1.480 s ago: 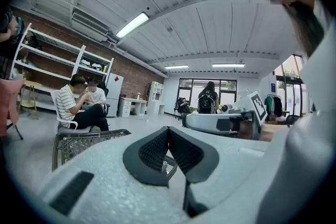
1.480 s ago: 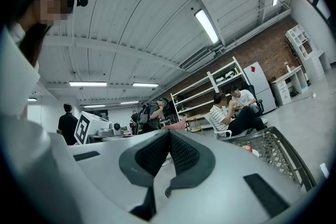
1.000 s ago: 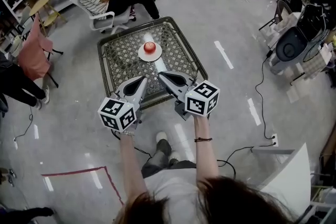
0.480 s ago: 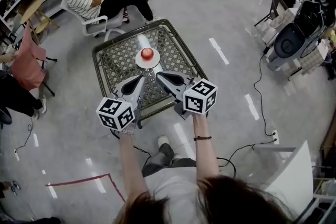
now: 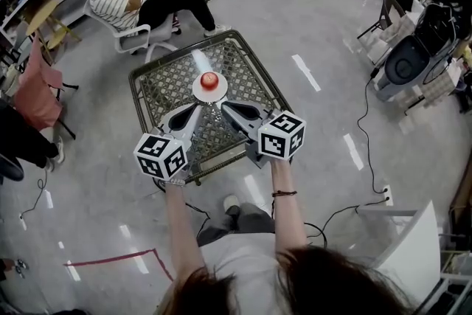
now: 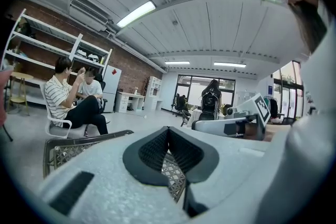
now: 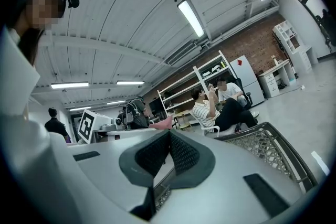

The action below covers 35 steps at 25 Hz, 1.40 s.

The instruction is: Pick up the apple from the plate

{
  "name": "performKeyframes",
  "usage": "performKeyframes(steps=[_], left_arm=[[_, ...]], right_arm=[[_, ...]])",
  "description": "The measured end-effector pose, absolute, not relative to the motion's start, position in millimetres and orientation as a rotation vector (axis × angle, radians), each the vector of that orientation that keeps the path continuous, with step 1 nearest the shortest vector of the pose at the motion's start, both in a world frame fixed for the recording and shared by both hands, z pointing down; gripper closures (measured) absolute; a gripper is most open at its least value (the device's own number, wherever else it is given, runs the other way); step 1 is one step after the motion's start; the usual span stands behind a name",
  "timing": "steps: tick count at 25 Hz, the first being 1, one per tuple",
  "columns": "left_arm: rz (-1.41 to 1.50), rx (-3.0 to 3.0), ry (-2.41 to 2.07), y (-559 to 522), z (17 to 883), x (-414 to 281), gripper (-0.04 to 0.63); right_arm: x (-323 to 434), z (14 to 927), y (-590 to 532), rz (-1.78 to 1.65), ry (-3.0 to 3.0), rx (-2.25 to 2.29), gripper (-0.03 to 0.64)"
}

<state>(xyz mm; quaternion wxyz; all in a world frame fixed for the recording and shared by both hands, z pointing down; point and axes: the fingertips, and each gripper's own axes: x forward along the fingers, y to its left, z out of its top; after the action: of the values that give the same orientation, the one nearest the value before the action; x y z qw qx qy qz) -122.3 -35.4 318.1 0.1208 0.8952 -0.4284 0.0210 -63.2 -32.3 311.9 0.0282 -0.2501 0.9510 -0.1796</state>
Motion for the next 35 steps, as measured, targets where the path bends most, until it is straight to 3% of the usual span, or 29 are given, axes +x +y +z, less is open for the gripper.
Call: performKeyframes(steps=[35], left_arm=[[0.089, 2.47, -1.408, -152, 337, -111, 0.584]], right_arm=[[-57, 324, -169, -0.679, 3.0, -0.586, 0.607]])
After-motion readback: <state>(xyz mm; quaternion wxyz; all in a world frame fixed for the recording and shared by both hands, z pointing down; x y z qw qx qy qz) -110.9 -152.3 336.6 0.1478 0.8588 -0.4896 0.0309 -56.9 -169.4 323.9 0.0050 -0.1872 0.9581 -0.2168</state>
